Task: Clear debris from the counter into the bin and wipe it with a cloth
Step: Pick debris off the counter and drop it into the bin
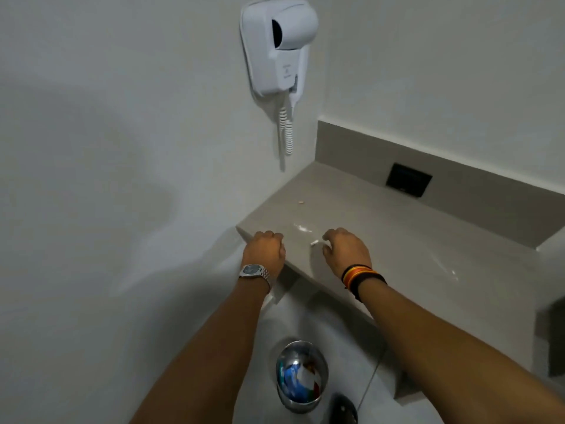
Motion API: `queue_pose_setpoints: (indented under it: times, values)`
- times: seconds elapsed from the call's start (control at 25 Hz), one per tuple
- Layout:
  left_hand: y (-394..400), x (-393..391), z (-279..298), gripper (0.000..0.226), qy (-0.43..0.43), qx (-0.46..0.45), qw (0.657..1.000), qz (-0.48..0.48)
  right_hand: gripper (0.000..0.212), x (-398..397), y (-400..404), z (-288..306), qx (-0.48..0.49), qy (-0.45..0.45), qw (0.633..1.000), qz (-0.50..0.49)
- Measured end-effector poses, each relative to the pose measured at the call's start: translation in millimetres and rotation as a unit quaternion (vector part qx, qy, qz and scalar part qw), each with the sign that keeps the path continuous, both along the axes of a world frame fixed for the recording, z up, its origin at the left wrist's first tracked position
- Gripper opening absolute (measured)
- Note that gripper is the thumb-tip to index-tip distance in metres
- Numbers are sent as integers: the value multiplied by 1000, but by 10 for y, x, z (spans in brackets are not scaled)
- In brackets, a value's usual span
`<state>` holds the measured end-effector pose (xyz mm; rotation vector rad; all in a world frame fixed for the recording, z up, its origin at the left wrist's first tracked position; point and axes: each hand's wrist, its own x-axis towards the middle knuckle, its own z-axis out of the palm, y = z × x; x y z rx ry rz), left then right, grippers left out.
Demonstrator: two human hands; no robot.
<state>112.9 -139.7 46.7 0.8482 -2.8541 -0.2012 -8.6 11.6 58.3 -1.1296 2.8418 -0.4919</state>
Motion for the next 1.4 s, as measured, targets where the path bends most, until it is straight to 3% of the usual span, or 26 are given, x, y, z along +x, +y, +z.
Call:
queue_pose_setpoints:
  times: [0.12,0.36,0.68,0.96,1.08,1.2,1.4]
  values:
    - [-308,-508,-141,32,-3,4,1000,5,24,-388,-306,-124,21,-18,999,24]
    - [-838,-1526,-556,29,-20,52,998,23,27,-996,-683,-593,152,-62,980,113]
    - [-1181,-2378,-875,32,-53,42,997,34,33,-1196,-730,-843,162,-58,968,181]
    - [-1233,-2536,-965,22,-46,8,999,23,37,-1138,-874,-845,175,-51,967,180]
    - [-1186,-2383,-891,24,-51,29,998,19,32,-1048,-830,-794,134,-82,980,122]
    - [-1121,-1960,-781,22,33,102,994,38,19,-934,-708,-668,35,-165,985,26]
    - [-902,-696,-545,14,114,184,971,103,17,-416,-441,-488,-130,-278,945,-111]
